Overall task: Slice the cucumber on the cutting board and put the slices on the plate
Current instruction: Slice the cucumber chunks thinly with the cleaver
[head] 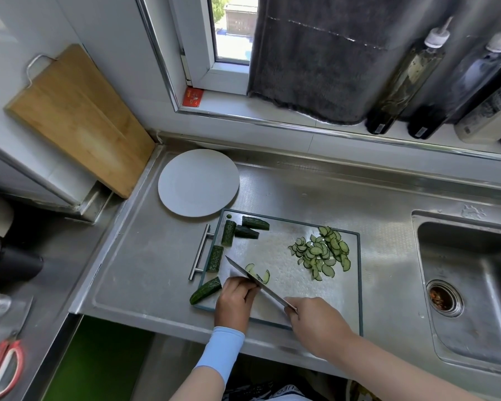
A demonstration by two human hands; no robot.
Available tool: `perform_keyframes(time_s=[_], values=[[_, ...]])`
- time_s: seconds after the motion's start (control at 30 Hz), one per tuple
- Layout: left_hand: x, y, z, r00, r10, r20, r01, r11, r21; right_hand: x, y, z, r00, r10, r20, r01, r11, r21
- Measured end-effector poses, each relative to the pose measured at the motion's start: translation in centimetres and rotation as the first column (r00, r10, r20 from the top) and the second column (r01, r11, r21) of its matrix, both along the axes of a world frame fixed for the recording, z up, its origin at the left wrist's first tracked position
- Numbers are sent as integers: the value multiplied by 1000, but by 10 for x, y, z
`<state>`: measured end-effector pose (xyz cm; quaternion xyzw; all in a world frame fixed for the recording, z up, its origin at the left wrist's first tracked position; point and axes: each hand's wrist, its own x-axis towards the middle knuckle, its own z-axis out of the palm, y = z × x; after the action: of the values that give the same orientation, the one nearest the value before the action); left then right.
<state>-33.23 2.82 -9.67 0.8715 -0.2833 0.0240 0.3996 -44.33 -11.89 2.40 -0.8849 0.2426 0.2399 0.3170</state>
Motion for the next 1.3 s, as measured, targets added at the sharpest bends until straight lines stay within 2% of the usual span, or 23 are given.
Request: perform_keyframes(time_s=[0.83, 1.3], values=[[-1, -2, -1, 1000, 25, 2, -25, 1000, -14, 8, 0, 2, 999, 38, -28, -39, 998, -42], [2, 4, 0, 999, -10, -38, 9, 1000, -19, 5, 1, 3, 998, 59, 25, -58, 997, -47]])
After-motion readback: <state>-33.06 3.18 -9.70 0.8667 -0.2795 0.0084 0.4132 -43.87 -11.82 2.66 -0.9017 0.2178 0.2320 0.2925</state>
